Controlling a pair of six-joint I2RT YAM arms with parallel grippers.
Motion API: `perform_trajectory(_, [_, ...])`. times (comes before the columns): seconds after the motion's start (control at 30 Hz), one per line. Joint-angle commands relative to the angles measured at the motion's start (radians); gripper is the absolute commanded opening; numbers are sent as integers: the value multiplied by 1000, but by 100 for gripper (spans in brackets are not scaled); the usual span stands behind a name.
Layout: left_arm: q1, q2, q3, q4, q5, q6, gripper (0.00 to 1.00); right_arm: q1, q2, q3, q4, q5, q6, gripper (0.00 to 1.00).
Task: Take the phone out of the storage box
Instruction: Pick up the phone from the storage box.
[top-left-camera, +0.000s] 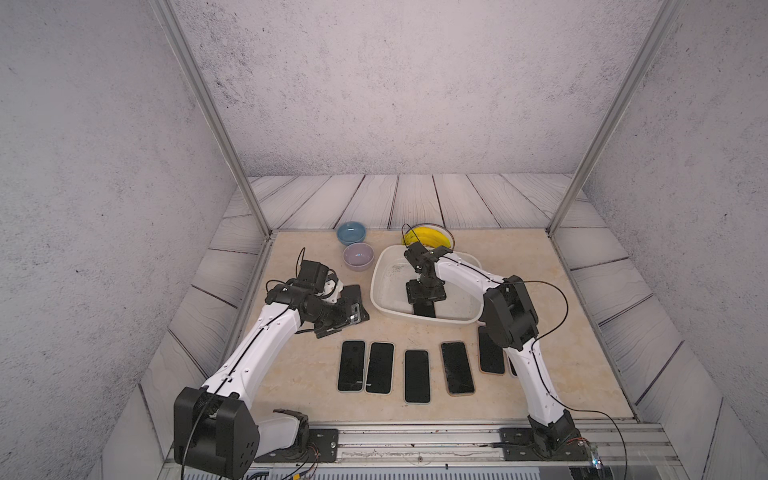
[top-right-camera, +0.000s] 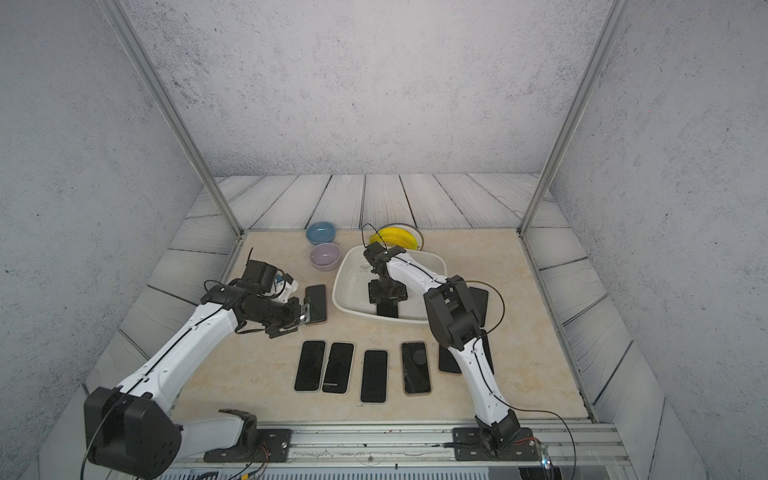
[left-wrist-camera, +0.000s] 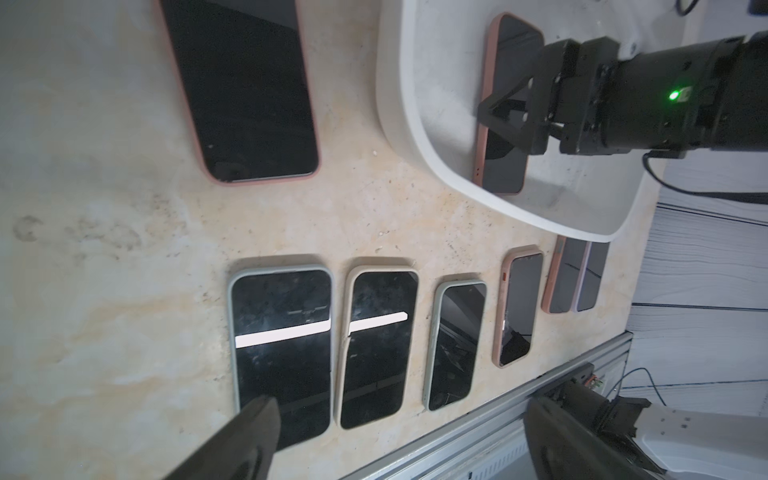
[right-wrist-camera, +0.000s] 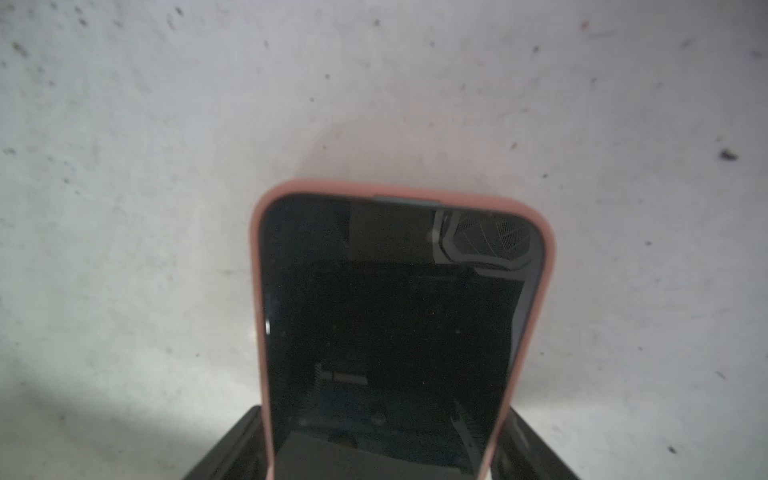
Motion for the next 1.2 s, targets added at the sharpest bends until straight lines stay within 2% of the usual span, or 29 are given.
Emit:
perform_trajectory(0.0, [-1, 28, 20, 114, 126, -22, 98, -54, -128, -34, 36, -52, -72, 68])
perform_trajectory(0.17, [-1, 92, 30, 278, 262, -85, 99, -134, -233, -114, 95, -182, -88, 67])
perform_trajectory(0.3, [-2, 166, 67, 377, 337, -121, 99, -143, -291, -137, 89, -281, -140, 67])
perform_trajectory(0.7, [-37, 328, 178, 438, 406, -136, 95, -141, -495, -358, 210, -611, -105, 67])
perform_trajectory(0.97, [-108, 406, 285, 356, 385, -78, 89, -87, -517, -380, 204, -696, -113, 67])
perform_trajectory(1.17, [-118, 428, 298, 344, 383, -78, 79, -42, -506, -353, 191, -702, -115, 67])
